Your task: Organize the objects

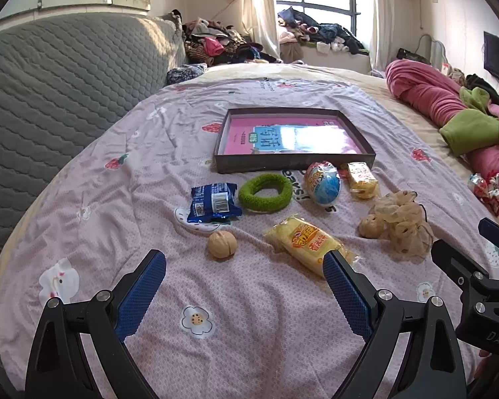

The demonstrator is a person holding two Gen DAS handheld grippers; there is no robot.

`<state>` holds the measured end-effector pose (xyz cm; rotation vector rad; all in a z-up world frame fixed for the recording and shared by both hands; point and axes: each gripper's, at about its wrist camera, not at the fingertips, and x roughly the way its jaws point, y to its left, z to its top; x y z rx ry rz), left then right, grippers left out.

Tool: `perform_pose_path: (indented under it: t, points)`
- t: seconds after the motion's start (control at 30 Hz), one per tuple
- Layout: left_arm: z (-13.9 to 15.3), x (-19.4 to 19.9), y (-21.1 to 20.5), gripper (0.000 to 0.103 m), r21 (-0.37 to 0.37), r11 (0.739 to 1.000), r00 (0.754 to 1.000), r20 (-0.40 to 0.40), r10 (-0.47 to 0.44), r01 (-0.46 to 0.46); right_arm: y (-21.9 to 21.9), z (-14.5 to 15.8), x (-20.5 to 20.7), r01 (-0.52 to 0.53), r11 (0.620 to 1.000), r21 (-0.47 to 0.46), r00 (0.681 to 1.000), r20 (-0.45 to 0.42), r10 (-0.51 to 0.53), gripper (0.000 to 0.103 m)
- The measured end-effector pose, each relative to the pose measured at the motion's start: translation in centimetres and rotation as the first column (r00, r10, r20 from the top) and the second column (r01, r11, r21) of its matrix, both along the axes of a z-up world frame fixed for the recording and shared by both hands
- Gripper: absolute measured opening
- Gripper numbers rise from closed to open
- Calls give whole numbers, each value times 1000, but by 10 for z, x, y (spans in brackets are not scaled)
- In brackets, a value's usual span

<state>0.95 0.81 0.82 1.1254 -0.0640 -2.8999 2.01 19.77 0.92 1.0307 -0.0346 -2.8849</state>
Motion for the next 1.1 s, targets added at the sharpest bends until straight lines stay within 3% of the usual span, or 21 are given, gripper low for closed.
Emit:
perform_pose_path:
  t: [0.5, 0.77, 1.1]
  points:
    - [24, -3, 11, 96, 38, 999, 999, -16, -28, 29, 11, 30, 0, -13, 1000, 25, 998, -56, 15, 103]
    - [39, -25, 20, 96, 38, 999, 1000, -1, -16, 16, 19, 45, -20, -37, 998, 43, 997, -60, 40, 103]
    - [8, -53, 34, 96, 9, 1000, 996, 84, 8, -8, 24, 29, -54, -86, 995, 55, 996, 6, 85, 103]
